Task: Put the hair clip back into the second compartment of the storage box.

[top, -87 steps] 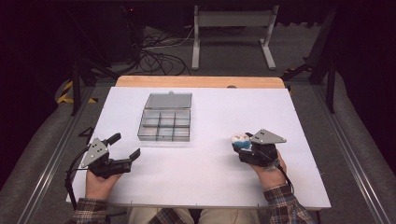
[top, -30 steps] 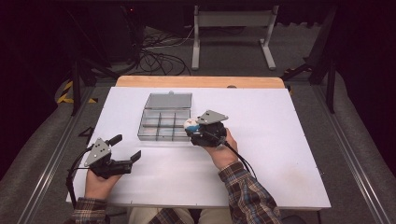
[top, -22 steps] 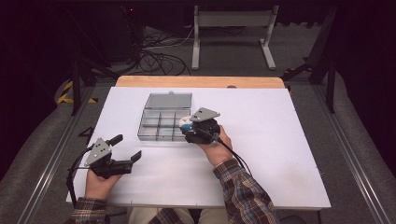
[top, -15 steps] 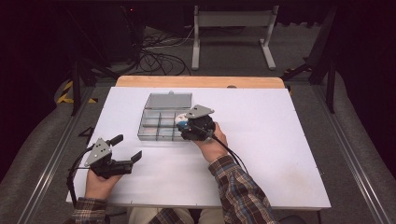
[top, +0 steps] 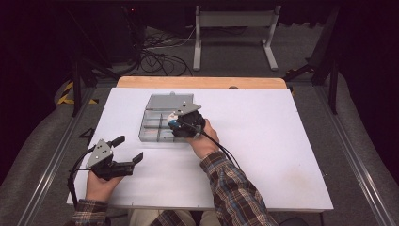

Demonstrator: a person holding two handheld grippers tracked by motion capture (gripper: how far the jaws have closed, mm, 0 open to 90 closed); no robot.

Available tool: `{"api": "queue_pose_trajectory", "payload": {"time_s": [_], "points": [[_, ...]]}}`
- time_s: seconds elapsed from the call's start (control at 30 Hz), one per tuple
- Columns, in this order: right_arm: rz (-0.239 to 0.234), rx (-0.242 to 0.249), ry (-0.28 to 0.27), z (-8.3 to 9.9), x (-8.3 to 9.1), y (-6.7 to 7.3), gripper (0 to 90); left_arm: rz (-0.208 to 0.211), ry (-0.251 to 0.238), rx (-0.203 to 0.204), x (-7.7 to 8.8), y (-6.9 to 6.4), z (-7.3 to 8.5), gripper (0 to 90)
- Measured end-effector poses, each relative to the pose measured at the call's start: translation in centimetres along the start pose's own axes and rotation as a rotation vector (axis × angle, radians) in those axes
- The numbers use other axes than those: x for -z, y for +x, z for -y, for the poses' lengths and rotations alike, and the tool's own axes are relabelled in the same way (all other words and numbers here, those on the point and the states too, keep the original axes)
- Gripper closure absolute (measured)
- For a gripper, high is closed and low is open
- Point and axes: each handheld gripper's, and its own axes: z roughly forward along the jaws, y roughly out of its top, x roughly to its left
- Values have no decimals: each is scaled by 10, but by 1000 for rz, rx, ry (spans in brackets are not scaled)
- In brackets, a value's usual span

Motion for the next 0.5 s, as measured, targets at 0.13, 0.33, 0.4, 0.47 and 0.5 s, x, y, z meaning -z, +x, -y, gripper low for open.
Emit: {"api": "queue_pose_trajectory", "payload": {"time_s": [0.13,0.33,0.4,0.47,0.5], "points": [[-5,12,6,-5,-8,-1,359,7,6,15,-1,0,1,80],[-3,23,14,-12,-20,0,358,14,20,20,-3,1,2,79],[-5,23,20,-13,-24,1,358,16,24,21,-4,1,2,79],[-2,21,28,-14,-28,1,357,16,30,14,-4,2,2,79],[-1,22,33,-14,-31,1,357,17,32,18,-4,2,2,78]]}}
